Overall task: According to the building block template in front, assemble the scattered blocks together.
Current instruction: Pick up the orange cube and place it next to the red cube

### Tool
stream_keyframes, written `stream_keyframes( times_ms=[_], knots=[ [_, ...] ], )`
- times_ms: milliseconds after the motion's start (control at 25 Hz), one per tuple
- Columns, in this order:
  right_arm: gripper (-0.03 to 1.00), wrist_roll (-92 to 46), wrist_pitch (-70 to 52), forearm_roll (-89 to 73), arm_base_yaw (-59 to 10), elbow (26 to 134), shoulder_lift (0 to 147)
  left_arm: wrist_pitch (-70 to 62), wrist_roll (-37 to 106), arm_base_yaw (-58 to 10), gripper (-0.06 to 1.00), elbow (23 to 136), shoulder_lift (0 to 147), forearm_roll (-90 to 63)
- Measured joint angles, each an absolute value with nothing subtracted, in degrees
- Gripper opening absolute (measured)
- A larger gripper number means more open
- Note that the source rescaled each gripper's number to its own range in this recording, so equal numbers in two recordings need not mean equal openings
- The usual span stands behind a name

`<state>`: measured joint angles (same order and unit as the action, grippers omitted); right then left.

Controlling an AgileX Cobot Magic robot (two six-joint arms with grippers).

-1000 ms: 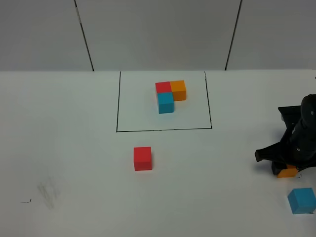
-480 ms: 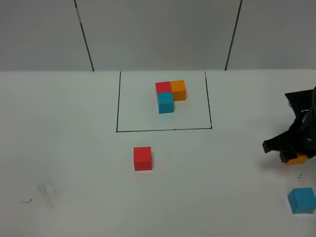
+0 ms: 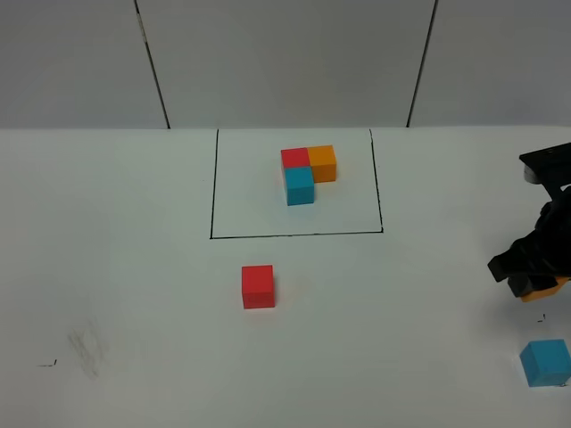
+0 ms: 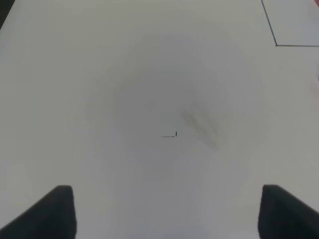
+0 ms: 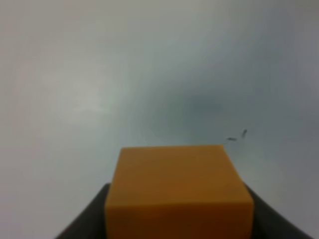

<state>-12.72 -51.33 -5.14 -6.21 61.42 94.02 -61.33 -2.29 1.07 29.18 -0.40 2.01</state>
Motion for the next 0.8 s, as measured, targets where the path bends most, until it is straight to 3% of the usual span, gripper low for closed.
stream_keyframes(
  times_ms=[200,360,600,800],
  knots=[
    [0.01,-26.4,-53.7,-15.0,-7.0,61.4,93.8,-61.3,-2.3,1.1,0.85,29.2,-0.4,2.0],
    [0.01,-34.1,-55.0,-17.1,-13.4,62.7,93.8,-61.3,-2.3,1.1,0.85,29.2,-0.4,2.0],
    [0.01,-35.9,-53.4,-11.6,-25.1,69.1,93.8,-61.3,-2.3,1.1,0.85,29.2,-0.4,2.0],
    [0.01,-36.7,-52.9,-8.8,-28.2,74.2,94.5,-61.3,-2.3,1.1,0.85,29.2,-0.4,2.0]
  ],
)
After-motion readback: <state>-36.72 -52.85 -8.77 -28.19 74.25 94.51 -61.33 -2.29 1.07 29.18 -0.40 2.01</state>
